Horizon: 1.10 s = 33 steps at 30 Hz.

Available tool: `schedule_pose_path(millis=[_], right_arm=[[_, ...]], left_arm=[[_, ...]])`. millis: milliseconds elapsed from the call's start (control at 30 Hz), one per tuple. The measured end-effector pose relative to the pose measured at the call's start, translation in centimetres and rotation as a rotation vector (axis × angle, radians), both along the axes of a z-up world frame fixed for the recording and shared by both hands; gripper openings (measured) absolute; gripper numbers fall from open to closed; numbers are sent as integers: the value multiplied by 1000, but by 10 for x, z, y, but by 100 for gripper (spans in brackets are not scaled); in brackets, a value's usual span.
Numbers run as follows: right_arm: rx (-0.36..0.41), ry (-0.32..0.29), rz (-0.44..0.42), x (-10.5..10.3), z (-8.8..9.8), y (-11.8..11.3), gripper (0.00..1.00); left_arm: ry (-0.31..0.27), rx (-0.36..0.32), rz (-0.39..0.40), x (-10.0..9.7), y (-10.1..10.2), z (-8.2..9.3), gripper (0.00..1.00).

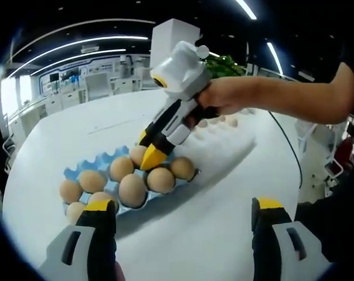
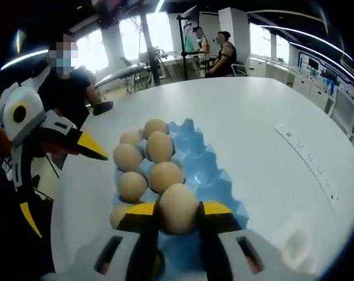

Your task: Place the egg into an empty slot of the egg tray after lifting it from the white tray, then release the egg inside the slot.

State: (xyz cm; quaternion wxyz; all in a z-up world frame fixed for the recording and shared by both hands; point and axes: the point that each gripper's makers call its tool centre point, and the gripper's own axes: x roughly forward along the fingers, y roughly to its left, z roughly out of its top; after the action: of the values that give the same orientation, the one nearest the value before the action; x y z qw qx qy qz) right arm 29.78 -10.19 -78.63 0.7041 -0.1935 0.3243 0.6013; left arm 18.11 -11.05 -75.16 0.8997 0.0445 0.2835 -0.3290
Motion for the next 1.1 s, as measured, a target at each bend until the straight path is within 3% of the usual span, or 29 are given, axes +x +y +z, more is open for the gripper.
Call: schedule_pose_path(millis=[333, 600, 1100], right_arm=[[-36, 30, 6, 0, -1, 0, 28], [-73, 55, 58, 0, -2, 1, 28], [-103, 67, 47, -2, -3, 2, 28]], left_arm=[[6, 9, -23, 0, -4, 0, 98], [-6, 11, -6, 1, 0, 1, 98], [-18, 8, 30, -6, 6, -3, 97]])
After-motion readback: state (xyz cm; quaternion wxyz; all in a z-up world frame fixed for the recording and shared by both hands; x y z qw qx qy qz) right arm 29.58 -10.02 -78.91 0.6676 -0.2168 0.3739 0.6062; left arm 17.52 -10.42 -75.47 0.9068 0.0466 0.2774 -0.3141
